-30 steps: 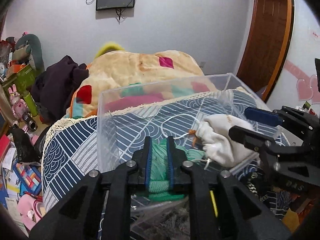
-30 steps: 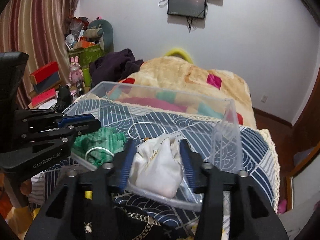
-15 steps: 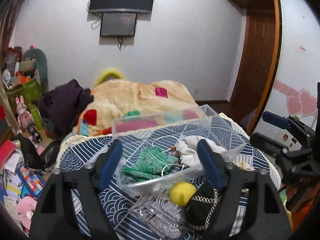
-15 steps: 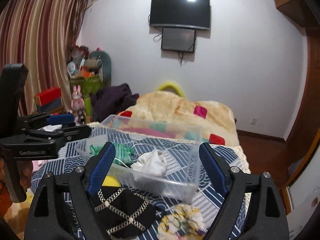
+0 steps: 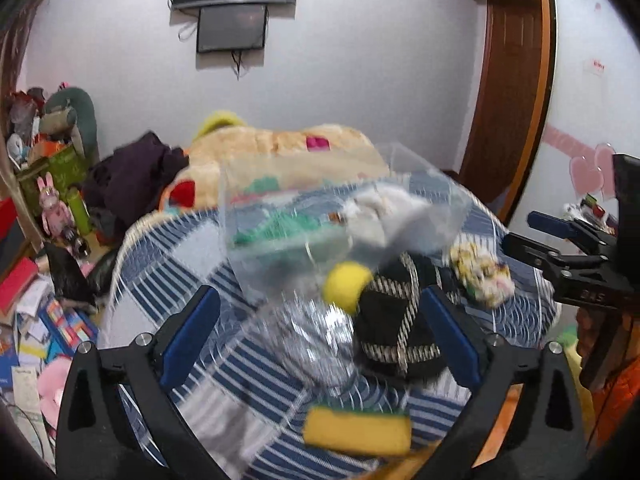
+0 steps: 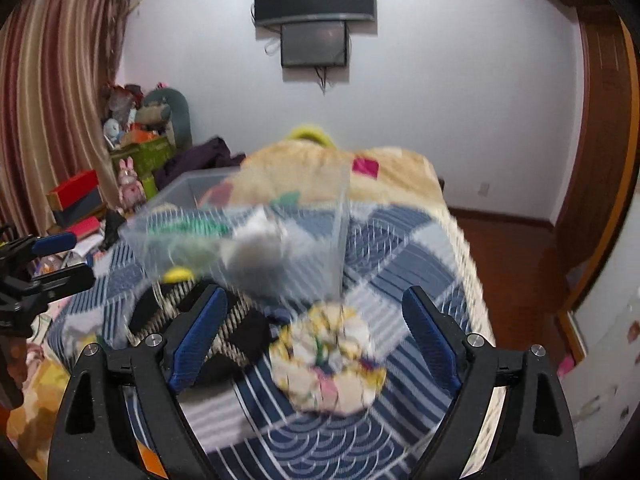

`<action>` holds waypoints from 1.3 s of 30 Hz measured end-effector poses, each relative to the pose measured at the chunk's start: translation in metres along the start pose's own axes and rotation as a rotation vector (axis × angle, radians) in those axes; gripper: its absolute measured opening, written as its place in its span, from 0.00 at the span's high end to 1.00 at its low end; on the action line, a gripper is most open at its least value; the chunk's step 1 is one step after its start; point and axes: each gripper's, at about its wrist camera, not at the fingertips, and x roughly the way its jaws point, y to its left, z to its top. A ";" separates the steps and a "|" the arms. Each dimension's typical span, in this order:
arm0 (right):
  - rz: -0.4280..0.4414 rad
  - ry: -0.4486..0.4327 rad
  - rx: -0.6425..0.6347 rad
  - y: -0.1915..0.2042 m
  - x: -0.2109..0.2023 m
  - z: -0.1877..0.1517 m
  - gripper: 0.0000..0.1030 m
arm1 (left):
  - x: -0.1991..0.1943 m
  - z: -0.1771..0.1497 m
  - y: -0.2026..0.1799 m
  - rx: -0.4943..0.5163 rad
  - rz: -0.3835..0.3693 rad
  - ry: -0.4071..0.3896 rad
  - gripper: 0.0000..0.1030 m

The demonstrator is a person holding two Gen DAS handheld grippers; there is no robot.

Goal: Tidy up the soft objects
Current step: 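Grasp the yellow sponge with the left tool while the right tool grasps the floral scrunchie, then lower the yellow sponge into the clear box with the left tool while the right tool drops the scrunchie in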

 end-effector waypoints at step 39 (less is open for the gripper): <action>0.020 0.013 -0.003 -0.006 -0.013 -0.019 0.82 | -0.024 -0.021 0.005 0.027 -0.010 -0.013 0.37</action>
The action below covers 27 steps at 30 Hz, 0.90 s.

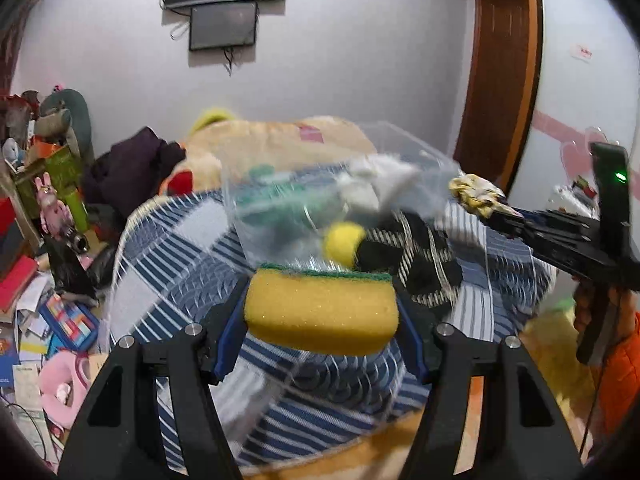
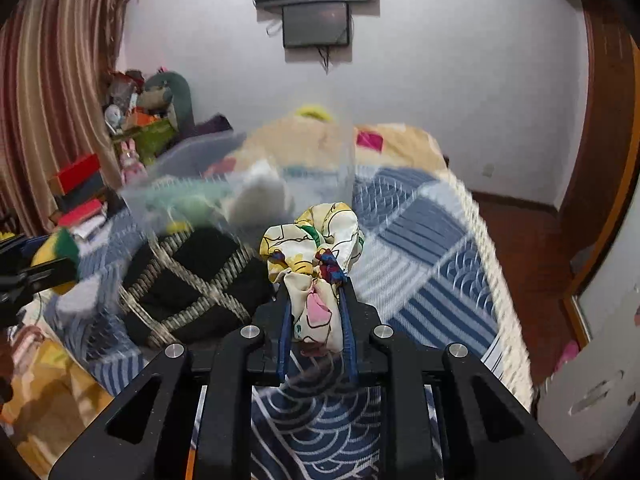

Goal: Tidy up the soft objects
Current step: 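Lower the yellow sponge into the clear box with the left tool while the right tool drops the scrunchie in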

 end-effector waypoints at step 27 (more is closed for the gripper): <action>0.136 -0.067 -0.079 0.060 0.067 0.092 0.81 | 0.105 0.092 0.034 -0.126 0.058 0.011 0.37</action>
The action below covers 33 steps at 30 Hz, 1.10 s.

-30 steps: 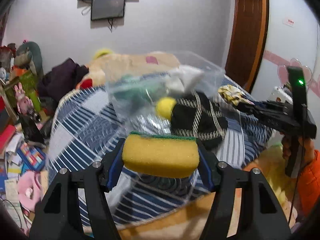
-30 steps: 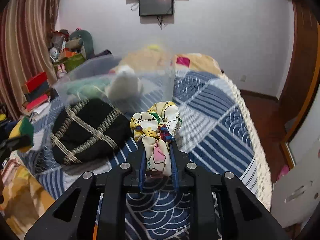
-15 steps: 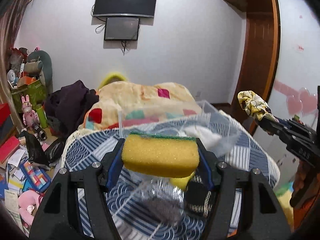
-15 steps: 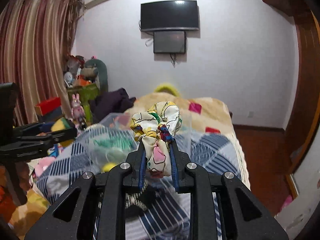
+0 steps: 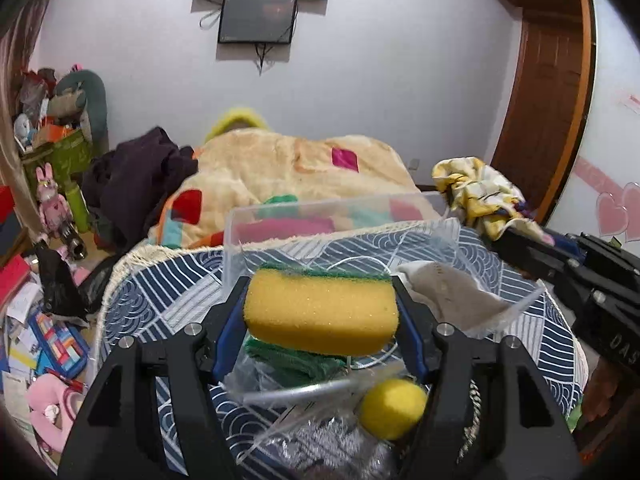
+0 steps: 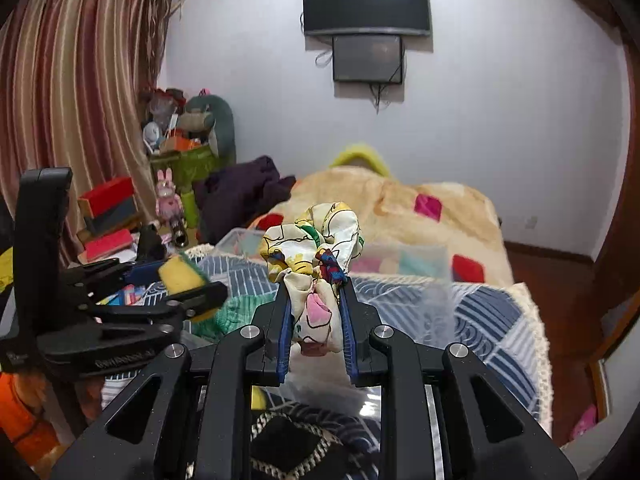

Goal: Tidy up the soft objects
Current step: 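Lower the yellow sponge into the clear box with the left tool while the right tool drops the scrunchie in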

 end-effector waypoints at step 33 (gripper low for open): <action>-0.066 -0.025 -0.049 -0.002 -0.027 -0.011 0.19 | -0.039 -0.002 0.008 0.041 -0.014 -0.027 0.03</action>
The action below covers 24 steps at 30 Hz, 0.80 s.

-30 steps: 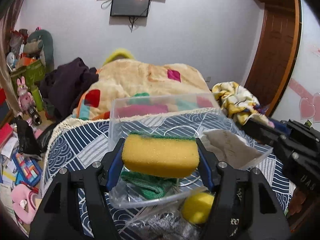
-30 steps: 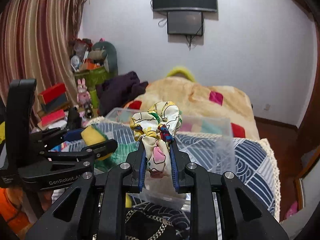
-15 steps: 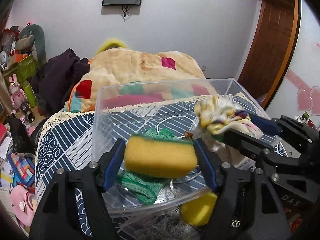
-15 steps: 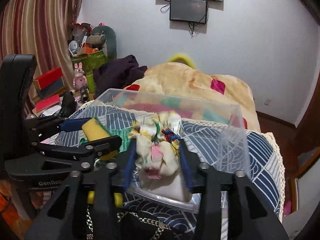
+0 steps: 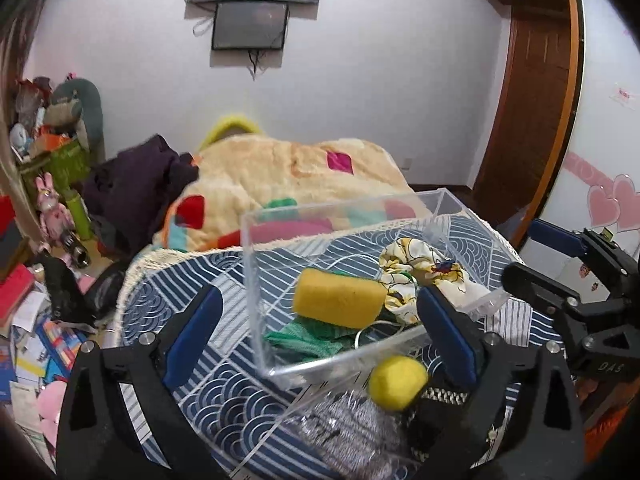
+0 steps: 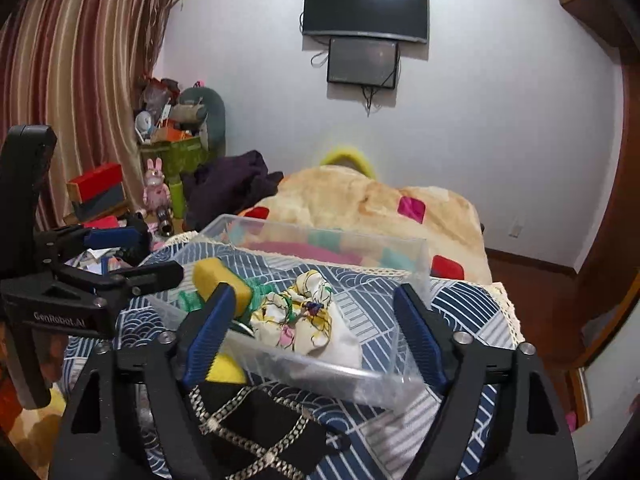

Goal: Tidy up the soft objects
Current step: 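Lower the yellow sponge into the clear box with the left tool while the right tool drops the scrunchie in, then grasp the silver glittery glove with the left tool while the right tool grasps the black chain hat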

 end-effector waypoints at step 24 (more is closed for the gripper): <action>0.109 0.231 0.090 0.013 0.024 -0.096 0.33 | 0.022 -0.106 -0.007 0.001 -0.018 0.188 0.28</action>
